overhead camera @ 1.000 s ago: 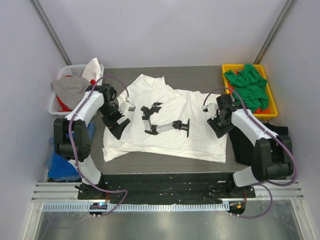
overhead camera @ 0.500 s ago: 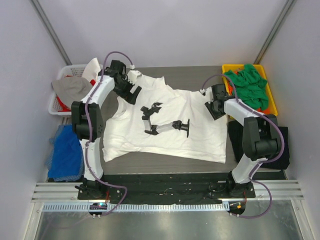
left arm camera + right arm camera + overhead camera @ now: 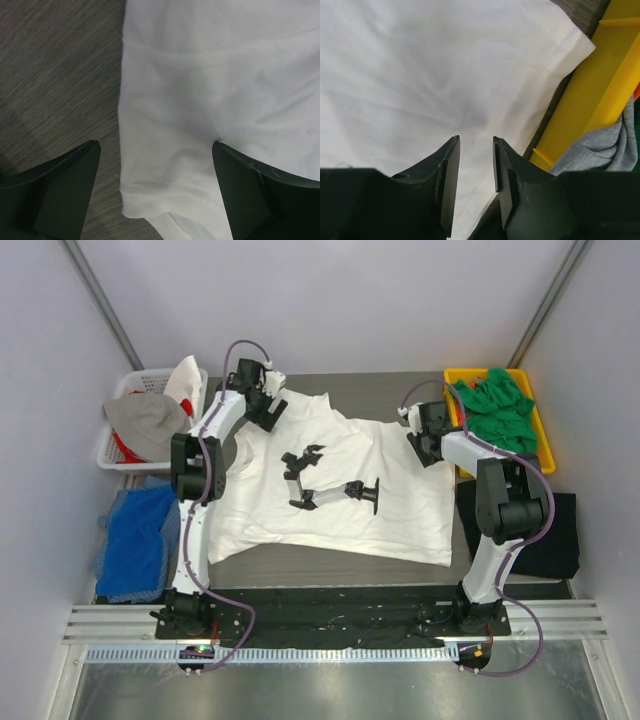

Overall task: Fold and stack the t-shirts
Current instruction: Flatten out the tshirt

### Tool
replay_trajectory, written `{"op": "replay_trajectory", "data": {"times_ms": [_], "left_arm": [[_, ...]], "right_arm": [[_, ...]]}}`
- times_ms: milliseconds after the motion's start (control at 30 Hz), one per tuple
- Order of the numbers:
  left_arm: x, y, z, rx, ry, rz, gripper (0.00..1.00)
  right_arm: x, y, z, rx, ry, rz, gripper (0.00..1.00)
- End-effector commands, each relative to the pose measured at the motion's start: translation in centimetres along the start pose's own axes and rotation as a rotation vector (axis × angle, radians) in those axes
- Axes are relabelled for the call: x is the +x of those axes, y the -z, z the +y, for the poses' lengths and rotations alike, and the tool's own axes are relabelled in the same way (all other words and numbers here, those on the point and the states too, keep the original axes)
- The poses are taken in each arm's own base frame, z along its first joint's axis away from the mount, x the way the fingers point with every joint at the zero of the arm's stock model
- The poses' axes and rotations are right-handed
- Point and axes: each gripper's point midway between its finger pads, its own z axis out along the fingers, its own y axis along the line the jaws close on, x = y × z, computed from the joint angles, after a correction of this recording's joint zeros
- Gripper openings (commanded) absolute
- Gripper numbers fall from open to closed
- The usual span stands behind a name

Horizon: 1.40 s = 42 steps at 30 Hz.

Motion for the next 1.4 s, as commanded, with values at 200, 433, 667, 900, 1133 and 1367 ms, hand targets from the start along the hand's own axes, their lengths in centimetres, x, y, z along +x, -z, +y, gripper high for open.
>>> {"op": "replay_trajectory", "data": {"times_ms": [200, 433, 667, 900, 1133, 1367], "left_arm": [[-4.3, -0.6, 5.3, -0.291, -0.009, -0.113, 1.0], [-1.4, -1.3, 6.3, -0.365, -0.059, -0.026, 1.0], [-0.1, -1.7, 6.4, -0.383, -0.086, 0.022, 1.0], [1.7, -2.1, 8.0, -0.457, -0.116, 0.097, 1.0], [4.5, -1.8, 10.3, -0.492, -0.096, 0.162, 1.0], [6.7, -1.8, 11.1, -0.495, -0.078, 0.202, 1.0]], "right_arm": [[-1.7, -0.3, -1.1, 0.041, -0.002, -0.053, 0.39], [-2.2, 0.0, -1.4, 0.051, -0.003, -0.066, 0.38], [-2.1, 0.7, -1.8, 0.064, -0.001, -0.074, 0.38], [-2.1, 0.9, -1.9, 0.07, 0.007, -0.074, 0.38], [-1.8, 0.6, -2.1, 0.084, 0.015, -0.061, 0.38], [-2.8, 0.1, -2.8, 0.117, 0.016, -0.079, 0.38]]}}
